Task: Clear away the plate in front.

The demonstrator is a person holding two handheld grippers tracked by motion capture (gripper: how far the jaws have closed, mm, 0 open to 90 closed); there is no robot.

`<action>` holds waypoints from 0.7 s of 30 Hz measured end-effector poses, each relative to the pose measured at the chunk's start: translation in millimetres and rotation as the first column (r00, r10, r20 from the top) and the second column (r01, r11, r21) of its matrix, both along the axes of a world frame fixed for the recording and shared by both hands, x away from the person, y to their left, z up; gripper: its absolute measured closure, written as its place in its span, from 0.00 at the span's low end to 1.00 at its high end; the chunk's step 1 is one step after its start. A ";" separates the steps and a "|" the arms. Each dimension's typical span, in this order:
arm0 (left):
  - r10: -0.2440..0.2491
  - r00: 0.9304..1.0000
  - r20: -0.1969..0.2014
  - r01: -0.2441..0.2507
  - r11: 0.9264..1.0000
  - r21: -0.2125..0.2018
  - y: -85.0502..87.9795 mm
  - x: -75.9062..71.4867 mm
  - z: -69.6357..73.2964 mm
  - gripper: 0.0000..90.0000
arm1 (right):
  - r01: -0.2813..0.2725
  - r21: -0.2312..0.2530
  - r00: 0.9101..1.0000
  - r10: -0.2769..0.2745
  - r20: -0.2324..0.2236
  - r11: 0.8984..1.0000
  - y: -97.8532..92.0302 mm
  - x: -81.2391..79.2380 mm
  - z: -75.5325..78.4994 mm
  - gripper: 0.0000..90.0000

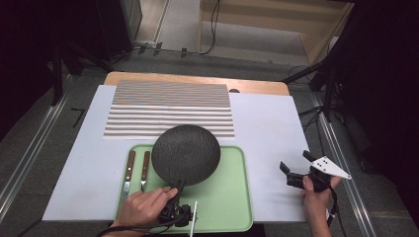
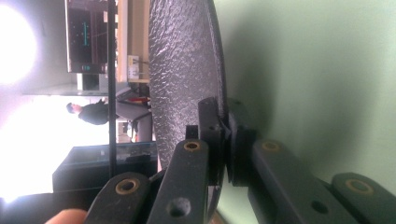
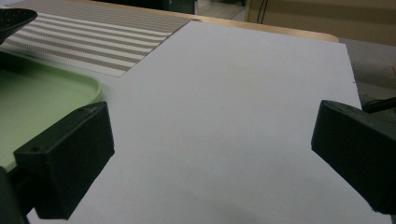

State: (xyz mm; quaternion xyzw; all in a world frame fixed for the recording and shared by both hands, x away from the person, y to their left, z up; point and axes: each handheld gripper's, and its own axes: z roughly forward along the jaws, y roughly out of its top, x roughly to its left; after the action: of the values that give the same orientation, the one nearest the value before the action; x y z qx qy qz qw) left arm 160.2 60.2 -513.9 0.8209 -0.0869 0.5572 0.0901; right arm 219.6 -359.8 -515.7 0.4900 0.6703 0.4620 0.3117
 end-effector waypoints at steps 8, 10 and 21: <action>-0.021 1.000 -0.022 0.021 1.000 0.011 2.4 -22.9 -8.2 0.96 | 0.001 0.000 1.000 -0.001 0.000 1.000 0.1 0.1 -0.1 0.00; -0.024 0.999 -0.028 0.024 1.000 0.019 3.0 -27.5 -9.9 0.96 | 0.002 0.001 1.000 -0.002 -0.001 1.000 0.1 0.0 -0.1 0.00; -0.038 0.998 -0.043 0.040 0.998 0.043 8.6 -47.8 -15.6 0.96 | 0.001 -0.001 1.000 -0.001 -0.001 1.000 0.0 0.1 -0.2 0.00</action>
State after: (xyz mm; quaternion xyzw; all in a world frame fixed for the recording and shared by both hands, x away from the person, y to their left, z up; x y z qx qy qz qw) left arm 112.4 68.8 -529.5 0.8324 -0.1130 0.5359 0.0848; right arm 219.6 -359.9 -515.8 0.4904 0.6704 0.4614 0.3119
